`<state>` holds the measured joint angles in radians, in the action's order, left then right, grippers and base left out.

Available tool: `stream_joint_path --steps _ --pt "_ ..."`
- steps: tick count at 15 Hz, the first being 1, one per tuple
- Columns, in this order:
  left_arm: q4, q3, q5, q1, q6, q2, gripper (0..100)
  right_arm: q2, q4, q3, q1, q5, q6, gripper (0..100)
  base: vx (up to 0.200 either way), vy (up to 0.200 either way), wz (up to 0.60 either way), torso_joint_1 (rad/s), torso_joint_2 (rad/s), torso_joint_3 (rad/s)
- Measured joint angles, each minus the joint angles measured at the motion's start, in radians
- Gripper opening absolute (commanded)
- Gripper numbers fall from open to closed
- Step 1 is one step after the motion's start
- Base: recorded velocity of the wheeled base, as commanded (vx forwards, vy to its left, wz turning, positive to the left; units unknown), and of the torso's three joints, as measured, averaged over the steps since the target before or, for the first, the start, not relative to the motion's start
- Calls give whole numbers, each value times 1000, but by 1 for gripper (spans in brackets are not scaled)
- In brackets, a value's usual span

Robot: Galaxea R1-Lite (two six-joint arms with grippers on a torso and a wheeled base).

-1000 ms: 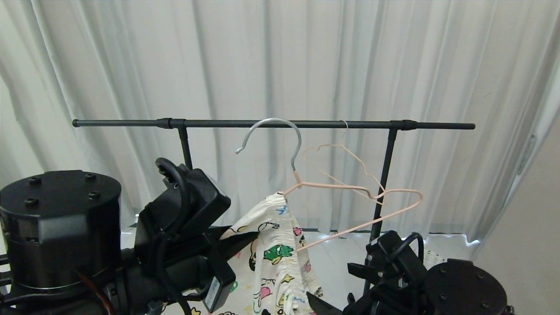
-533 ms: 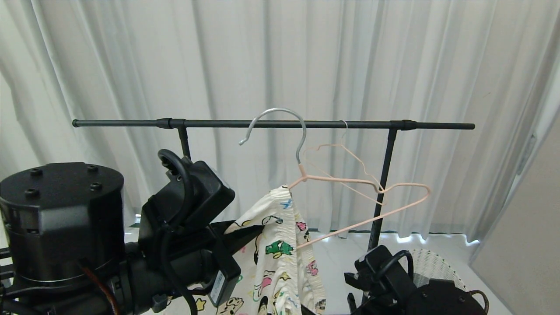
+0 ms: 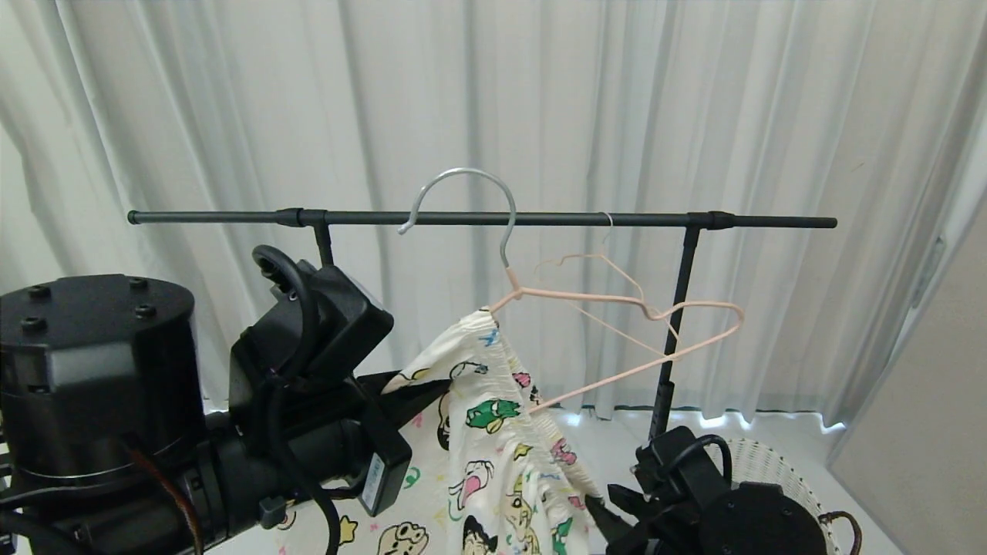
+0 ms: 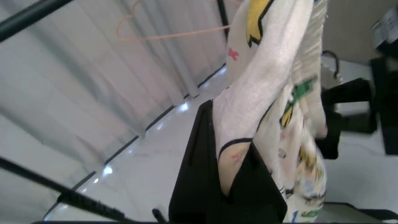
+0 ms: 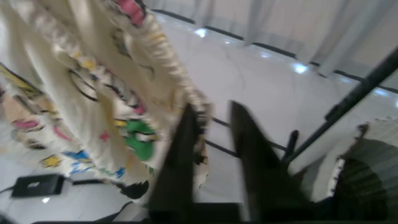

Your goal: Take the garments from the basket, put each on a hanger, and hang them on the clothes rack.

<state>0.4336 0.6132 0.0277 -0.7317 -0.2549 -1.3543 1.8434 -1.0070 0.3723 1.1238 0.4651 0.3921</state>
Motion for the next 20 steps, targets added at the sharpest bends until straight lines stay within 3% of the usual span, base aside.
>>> stream_joint_path --steps 9,14,20 --pt "91 -137 53 54 -9 15 0 -49 0 0 -246 14 -75 0 0 0 0 0 0 0" --pt "93 -191 55 104 -15 32 0 -88 1 -10 -293 13 -88 0 0 0 0 0 0 0" --pt "93 -279 62 170 -91 28 0 -131 10 -8 -301 -7 -114 0 0 0 0 0 0 0"
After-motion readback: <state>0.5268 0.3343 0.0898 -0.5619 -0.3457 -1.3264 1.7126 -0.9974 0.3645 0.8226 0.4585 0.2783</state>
